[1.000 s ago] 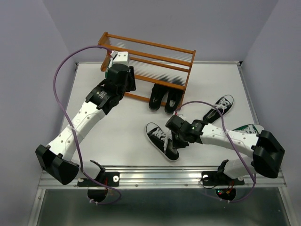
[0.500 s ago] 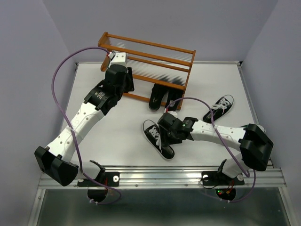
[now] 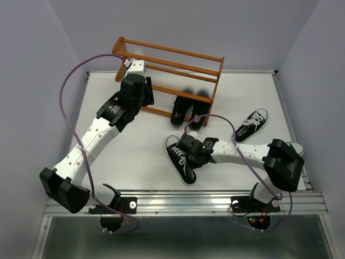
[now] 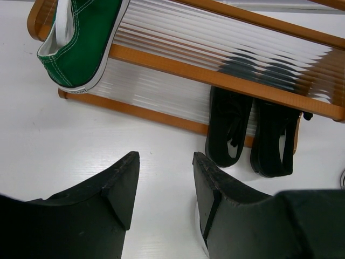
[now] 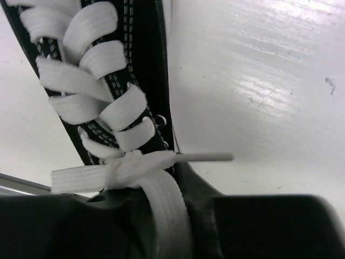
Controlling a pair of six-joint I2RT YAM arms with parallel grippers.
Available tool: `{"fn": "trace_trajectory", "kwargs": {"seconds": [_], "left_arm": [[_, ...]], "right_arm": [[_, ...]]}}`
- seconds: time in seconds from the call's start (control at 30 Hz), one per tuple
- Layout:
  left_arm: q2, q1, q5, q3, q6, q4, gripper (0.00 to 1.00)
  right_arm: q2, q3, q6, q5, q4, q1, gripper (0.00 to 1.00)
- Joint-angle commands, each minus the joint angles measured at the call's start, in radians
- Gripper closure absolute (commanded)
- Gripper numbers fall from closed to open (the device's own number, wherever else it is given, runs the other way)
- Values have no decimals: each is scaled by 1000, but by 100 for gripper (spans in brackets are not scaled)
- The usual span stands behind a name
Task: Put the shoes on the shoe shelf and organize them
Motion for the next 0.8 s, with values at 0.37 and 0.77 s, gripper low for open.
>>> {"fn": "trace_trajectory", "kwargs": {"seconds": [0.37,0.77], "left_arm": [[-81,54,11,85,-19,3,45],[-198,92,-29,120,-45,6,44]], "right_arm": [[-151,364,-169,158,-84,3,99],[-13,820,-232,367,-207,-47,99]]}}
